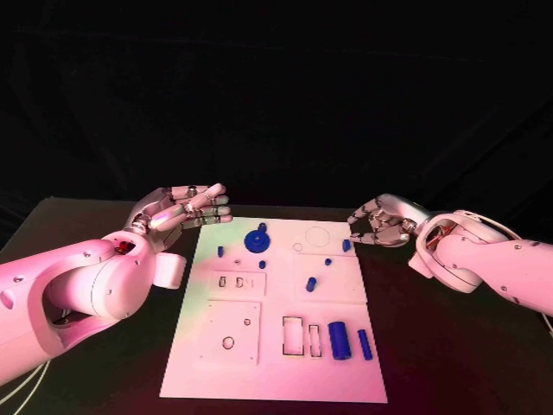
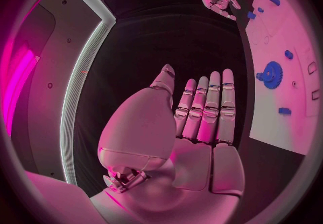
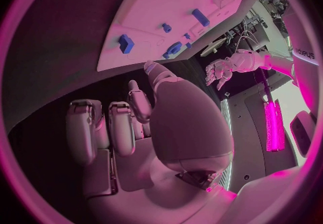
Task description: Assemble the parts on the task board
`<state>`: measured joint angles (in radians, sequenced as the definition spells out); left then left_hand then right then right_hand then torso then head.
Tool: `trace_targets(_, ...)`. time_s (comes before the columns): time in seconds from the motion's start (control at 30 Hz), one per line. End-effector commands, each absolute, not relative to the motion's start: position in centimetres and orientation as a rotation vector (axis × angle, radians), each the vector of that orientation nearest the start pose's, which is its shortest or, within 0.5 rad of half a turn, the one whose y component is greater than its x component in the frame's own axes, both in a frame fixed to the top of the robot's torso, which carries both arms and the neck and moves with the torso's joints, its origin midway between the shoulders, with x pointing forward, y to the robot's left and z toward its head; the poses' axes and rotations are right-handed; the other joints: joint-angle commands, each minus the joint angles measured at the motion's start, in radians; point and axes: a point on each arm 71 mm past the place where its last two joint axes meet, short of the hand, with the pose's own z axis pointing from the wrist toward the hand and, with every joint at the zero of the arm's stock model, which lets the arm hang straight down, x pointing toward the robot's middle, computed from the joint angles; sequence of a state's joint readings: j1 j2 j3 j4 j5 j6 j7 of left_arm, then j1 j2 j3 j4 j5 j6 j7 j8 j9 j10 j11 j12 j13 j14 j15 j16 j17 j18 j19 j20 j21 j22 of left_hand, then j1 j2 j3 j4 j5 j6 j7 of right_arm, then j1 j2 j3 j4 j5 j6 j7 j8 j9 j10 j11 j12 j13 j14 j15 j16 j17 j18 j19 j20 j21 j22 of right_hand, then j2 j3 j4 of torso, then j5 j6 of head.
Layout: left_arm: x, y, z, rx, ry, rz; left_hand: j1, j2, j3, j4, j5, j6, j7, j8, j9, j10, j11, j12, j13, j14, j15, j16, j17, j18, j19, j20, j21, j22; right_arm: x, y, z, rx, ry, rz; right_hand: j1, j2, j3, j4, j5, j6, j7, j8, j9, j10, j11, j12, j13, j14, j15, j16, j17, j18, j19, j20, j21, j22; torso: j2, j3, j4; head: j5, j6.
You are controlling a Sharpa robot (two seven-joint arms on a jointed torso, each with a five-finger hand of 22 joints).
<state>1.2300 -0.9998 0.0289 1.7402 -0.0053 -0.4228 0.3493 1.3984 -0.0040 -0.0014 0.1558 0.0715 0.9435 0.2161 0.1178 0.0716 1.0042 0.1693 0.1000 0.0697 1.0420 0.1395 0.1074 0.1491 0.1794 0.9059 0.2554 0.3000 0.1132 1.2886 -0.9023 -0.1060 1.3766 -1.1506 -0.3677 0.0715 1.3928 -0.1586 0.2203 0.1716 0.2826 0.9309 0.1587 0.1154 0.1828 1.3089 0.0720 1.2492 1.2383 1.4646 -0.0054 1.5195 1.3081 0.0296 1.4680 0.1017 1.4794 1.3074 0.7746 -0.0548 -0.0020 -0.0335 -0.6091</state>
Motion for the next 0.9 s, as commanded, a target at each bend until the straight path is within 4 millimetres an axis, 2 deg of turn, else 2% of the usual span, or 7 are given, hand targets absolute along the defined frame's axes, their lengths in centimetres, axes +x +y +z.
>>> trace_targets(0.03, 46.1, 22.5, -12.5, -1.105, 1.344, -1.558, 0.0, 0.007, -0.002, -0.005, -0.003, 0.001, 0.007, -0.007, -0.001, 0.002, 0.008, -0.007, -0.001, -0.006, 0.002, -0.004, 0.002, 0.004, -0.008, -0.001, -0.004, -0.001, 51.5, -27.4, -17.4, 0.085, 1.655, 0.74, 0.005, -0.004, -0.002, -0.007, 0.005, -0.007, 0.002, -0.007, -0.002, -0.01, 0.002, -0.008, -0.003, 0.079, 0.005, -0.007, 0.148, 0.003, 0.015, 0.006, -0.008, 0.164, 0.001, 0.0006, 0.0038, -0.005, -0.005)
trace_targets(0.1, 46.2, 22.5, -12.5, -1.105, 1.344, -1.557, 0.0, 0.007, -0.002, -0.005, -0.003, 0.001, 0.007, -0.007, -0.001, 0.002, 0.008, -0.007, -0.001, -0.006, 0.002, -0.004, 0.002, 0.004, -0.008, -0.001, -0.004, -0.001, 51.5, -27.6, -17.7, 0.089, 1.664, 0.735, 0.003, -0.006, -0.004, -0.008, 0.007, -0.01, 0.003, -0.01, -0.002, -0.012, 0.003, -0.01, -0.005, 0.079, 0.006, -0.007, 0.148, 0.003, 0.013, 0.007, -0.009, 0.162, 0.0, 0.0007, 0.0038, -0.005, -0.008)
trace_targets(0.3, 46.3, 22.6, -12.5, -1.106, 1.342, -1.553, 0.0, 0.007, -0.002, -0.005, -0.003, 0.001, 0.007, -0.007, -0.001, 0.002, 0.008, -0.007, -0.001, -0.006, 0.002, -0.004, 0.002, 0.004, -0.008, -0.001, -0.004, -0.001, 51.7, -27.8, -18.4, 0.095, 1.676, 0.717, 0.002, -0.007, -0.009, -0.01, 0.01, -0.018, 0.005, -0.016, -0.004, -0.017, 0.005, -0.015, -0.01, 0.079, 0.008, -0.008, 0.148, 0.004, 0.011, 0.008, -0.012, 0.16, -0.001, -0.0025, 0.0041, -0.007, -0.011)
trace_targets(0.5, 46.3, 22.6, -12.5, -1.107, 1.341, -1.552, 0.0, 0.007, -0.002, -0.005, -0.003, 0.001, 0.007, -0.007, -0.001, 0.002, 0.008, -0.007, -0.001, -0.006, 0.002, -0.004, 0.002, 0.004, -0.008, -0.001, -0.004, -0.001, 52.0, -27.6, -19.1, 0.095, 1.692, 0.707, 0.001, -0.007, -0.012, -0.011, 0.011, -0.023, 0.006, -0.02, -0.004, -0.023, 0.006, -0.021, -0.016, 0.079, 0.009, -0.007, 0.148, 0.005, 0.009, 0.009, -0.015, 0.157, -0.001, -0.0014, 0.0068, -0.006, -0.014)
trace_targets(0.77, 46.3, 22.8, -12.5, -1.108, 1.34, -1.549, 0.0, 0.007, -0.002, -0.005, -0.003, 0.001, 0.007, -0.007, -0.001, 0.002, 0.008, -0.007, -0.001, -0.006, 0.002, -0.004, 0.002, 0.004, -0.008, -0.001, -0.004, -0.001, 52.2, -27.3, -20.0, 0.09, 1.708, 0.696, 0.003, -0.005, -0.011, -0.013, 0.012, -0.024, 0.007, -0.022, -0.005, -0.021, 0.006, -0.019, -0.014, 0.079, 0.009, -0.007, 0.149, 0.005, 0.009, 0.009, -0.015, 0.158, -0.001, -0.0019, 0.0052, -0.003, -0.017)
trace_targets(0.9, 46.3, 22.8, -12.5, -1.108, 1.34, -1.549, 0.0, 0.007, -0.002, -0.005, -0.003, 0.001, 0.007, -0.007, -0.001, 0.002, 0.008, -0.007, -0.001, -0.006, 0.002, -0.004, 0.002, 0.004, -0.008, -0.001, -0.004, -0.001, 52.4, -27.2, -20.2, 0.089, 1.713, 0.69, 0.007, 0.002, -0.008, -0.016, 0.014, -0.017, 0.007, -0.02, -0.003, -0.019, 0.006, -0.016, -0.011, 0.079, 0.009, -0.006, 0.151, 0.004, 0.011, 0.01, -0.014, 0.16, -0.001, -0.0009, 0.0045, -0.001, -0.018)
